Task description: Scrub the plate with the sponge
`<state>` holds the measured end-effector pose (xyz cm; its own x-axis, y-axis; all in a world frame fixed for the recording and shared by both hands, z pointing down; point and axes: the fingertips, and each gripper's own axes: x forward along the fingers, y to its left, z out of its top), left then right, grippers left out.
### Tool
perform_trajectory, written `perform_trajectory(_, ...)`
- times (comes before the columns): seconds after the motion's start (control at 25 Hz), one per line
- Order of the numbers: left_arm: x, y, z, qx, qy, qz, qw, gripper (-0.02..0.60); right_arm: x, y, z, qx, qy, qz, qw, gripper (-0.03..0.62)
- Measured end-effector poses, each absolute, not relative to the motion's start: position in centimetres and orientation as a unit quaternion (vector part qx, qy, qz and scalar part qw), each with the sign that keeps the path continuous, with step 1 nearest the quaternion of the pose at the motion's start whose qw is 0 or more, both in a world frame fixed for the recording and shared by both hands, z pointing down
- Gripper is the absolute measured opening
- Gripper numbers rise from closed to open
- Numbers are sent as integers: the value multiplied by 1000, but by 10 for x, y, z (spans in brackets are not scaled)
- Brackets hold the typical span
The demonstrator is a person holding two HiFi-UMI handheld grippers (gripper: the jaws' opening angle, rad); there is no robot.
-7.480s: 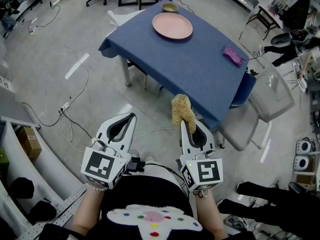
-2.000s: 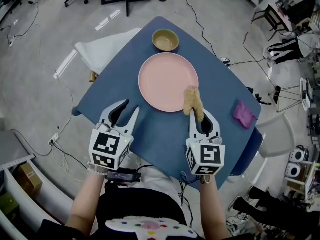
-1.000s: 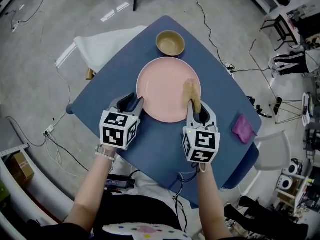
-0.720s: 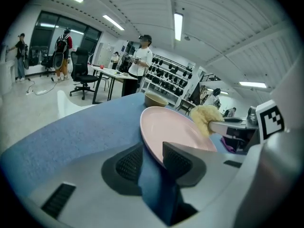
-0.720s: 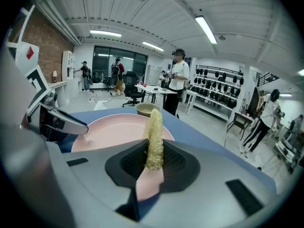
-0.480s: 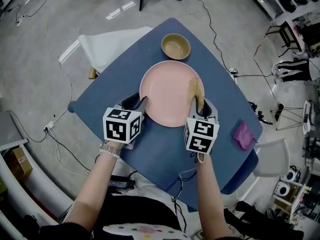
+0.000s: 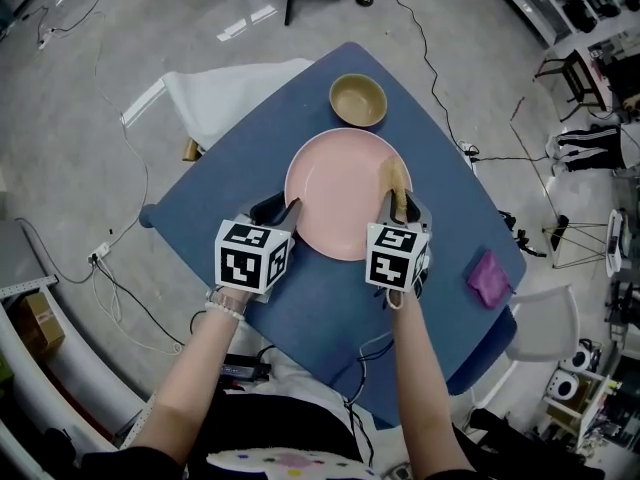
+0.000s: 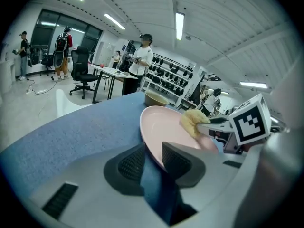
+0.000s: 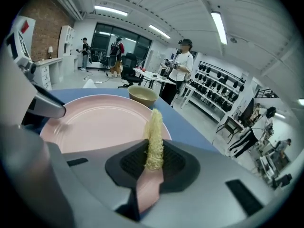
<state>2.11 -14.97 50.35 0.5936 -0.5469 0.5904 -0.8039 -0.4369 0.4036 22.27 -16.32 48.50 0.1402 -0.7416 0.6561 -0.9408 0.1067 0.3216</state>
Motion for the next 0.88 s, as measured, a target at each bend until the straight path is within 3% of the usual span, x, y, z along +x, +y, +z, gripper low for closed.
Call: perform_trajectory(0.88,23,-148,502,833,-399,190,332,123,227,-191,509,602,-634,120,470,59)
